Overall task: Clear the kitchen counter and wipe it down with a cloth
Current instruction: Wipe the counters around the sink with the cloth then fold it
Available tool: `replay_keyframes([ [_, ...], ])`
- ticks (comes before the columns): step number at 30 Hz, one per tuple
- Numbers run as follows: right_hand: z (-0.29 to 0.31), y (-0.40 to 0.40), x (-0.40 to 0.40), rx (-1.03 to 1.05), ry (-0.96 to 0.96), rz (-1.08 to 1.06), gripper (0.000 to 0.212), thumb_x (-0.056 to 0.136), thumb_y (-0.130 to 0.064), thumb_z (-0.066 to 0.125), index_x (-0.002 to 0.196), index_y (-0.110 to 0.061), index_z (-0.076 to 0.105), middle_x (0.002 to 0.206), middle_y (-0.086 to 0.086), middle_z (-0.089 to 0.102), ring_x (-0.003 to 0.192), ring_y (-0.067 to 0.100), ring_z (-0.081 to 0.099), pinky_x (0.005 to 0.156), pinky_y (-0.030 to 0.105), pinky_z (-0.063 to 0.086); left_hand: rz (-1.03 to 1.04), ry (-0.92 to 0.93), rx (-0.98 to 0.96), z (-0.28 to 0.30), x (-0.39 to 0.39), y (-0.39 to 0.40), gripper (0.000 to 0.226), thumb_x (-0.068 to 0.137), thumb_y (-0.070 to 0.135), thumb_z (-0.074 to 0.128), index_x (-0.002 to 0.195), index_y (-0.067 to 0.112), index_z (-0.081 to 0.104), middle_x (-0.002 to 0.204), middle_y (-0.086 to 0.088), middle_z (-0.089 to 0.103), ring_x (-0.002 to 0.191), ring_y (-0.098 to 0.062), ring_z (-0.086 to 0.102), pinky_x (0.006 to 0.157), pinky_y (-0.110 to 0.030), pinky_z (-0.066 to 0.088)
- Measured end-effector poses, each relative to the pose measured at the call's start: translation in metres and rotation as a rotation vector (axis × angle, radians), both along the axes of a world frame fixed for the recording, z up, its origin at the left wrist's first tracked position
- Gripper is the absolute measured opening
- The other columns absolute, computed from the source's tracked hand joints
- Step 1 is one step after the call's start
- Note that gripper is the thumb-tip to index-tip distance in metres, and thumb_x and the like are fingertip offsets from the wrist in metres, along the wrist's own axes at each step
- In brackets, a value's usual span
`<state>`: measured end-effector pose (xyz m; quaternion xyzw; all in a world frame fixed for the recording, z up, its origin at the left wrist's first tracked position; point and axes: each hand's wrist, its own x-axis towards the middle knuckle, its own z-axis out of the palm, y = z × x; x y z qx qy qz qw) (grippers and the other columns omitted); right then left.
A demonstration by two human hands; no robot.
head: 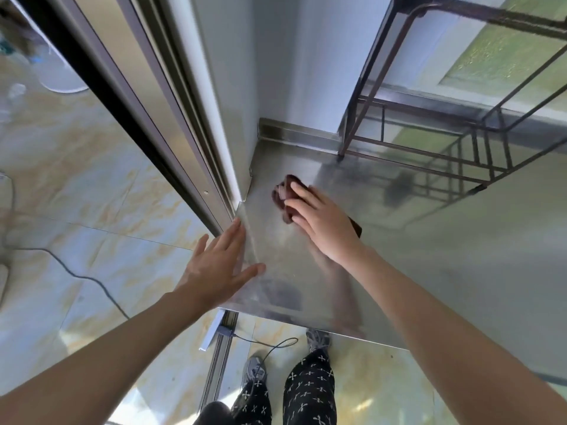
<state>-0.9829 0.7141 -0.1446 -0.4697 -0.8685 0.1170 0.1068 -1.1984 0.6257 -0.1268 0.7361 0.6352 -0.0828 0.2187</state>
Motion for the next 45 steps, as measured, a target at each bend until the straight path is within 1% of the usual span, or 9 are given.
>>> replay_keyframes([
  [5, 0.004, 0.071, -0.021, -0.037, -0.009, -0.143, 0.032, 0.097, -0.021, 0.042, 0.126, -0.012, 0.052, 0.151, 0.004, 0.031, 0.135, 0.031, 0.031, 0.106, 0.043, 0.033, 0.028, -0.017, 0.039, -0.002, 0.002, -0.001, 0.092, 0.072, 0.075, -0.001, 0.146, 0.020, -0.002, 0.156, 0.007, -0.007, 0.139, -0.012, 0.027, 0.116, -0.040, 0.009],
  [7, 0.004, 0.064, -0.027, -0.032, 0.022, -0.176, 0.032, 0.097, -0.020, 0.042, 0.126, -0.013, 0.053, 0.151, 0.004, 0.033, 0.134, 0.031, 0.033, 0.106, 0.042, 0.033, 0.043, -0.040, 0.048, -0.003, 0.002, -0.001, 0.083, 0.079, 0.069, 0.007, 0.147, 0.020, 0.004, 0.157, 0.007, -0.002, 0.139, -0.013, 0.026, 0.116, -0.041, 0.008],
  [13, 0.002, -0.023, -0.020, 0.048, 0.046, 0.100, 0.031, 0.087, -0.028, 0.045, 0.107, -0.014, 0.064, 0.135, 0.009, 0.053, 0.114, 0.037, 0.055, 0.093, 0.043, 0.048, 0.066, -0.075, 0.100, 0.003, 0.001, 0.005, 0.081, 0.077, 0.062, -0.001, 0.145, 0.021, 0.021, 0.155, 0.006, 0.018, 0.140, -0.013, 0.024, 0.116, -0.040, 0.008],
  [18, -0.004, -0.037, -0.017, -0.023, -0.029, 0.257, 0.031, 0.085, -0.027, 0.051, 0.111, -0.017, 0.063, 0.137, 0.006, 0.052, 0.119, 0.035, 0.054, 0.090, 0.047, 0.051, 0.015, -0.100, 0.059, 0.004, -0.004, 0.004, 0.081, 0.077, 0.063, -0.002, 0.146, 0.022, 0.008, 0.157, 0.006, 0.008, 0.142, -0.009, 0.015, 0.117, -0.036, 0.003],
  [27, 0.003, 0.076, -0.059, -0.084, -0.003, -0.151, 0.033, 0.095, -0.020, 0.045, 0.126, -0.011, 0.052, 0.152, 0.006, 0.029, 0.135, 0.030, 0.030, 0.108, 0.038, 0.030, 0.056, -0.237, 0.021, 0.001, -0.010, 0.000, 0.076, 0.083, 0.061, 0.009, 0.147, 0.020, 0.008, 0.157, 0.007, 0.003, 0.141, -0.008, 0.017, 0.116, -0.033, 0.005],
  [32, 0.005, 0.004, -0.060, 0.002, 0.073, -0.068, 0.024, 0.090, -0.017, 0.055, 0.112, -0.010, 0.061, 0.142, 0.010, 0.045, 0.121, 0.035, 0.047, 0.098, 0.045, 0.042, 0.112, -0.278, 0.000, 0.007, -0.020, -0.022, 0.087, 0.074, 0.066, 0.008, 0.146, 0.018, 0.010, 0.157, 0.003, 0.009, 0.142, -0.008, 0.012, 0.115, -0.027, 0.001],
  [38, -0.005, -0.129, -0.052, 0.000, 0.007, 0.124, 0.024, 0.081, -0.025, 0.056, 0.103, -0.016, 0.064, 0.133, 0.005, 0.055, 0.115, 0.033, 0.056, 0.090, 0.044, 0.051, -0.004, -0.129, -0.093, 0.000, -0.040, -0.050, 0.127, 0.047, 0.095, 0.015, 0.145, 0.017, -0.009, 0.157, 0.000, -0.003, 0.144, -0.011, -0.001, 0.112, -0.030, -0.006],
  [42, -0.002, -0.143, -0.021, -0.033, -0.006, -0.002, 0.028, 0.078, -0.020, 0.067, 0.106, -0.017, 0.064, 0.134, 0.005, 0.055, 0.115, 0.034, 0.057, 0.085, 0.047, 0.054, -0.031, -0.101, -0.051, 0.001, -0.041, -0.060, 0.124, 0.052, 0.090, 0.021, 0.145, 0.013, -0.010, 0.156, -0.002, -0.008, 0.144, -0.014, -0.002, 0.110, -0.030, -0.008],
  [45, 0.001, -0.144, 0.010, -0.017, -0.015, -0.159, 0.030, 0.088, -0.027, 0.049, 0.113, -0.015, 0.063, 0.136, 0.007, 0.053, 0.117, 0.037, 0.054, 0.087, 0.049, 0.052, -0.022, -0.122, -0.025, 0.008, -0.035, -0.064, 0.115, 0.063, 0.079, 0.037, 0.145, 0.011, -0.008, 0.157, -0.004, -0.006, 0.145, -0.016, -0.001, 0.115, -0.034, -0.004],
])
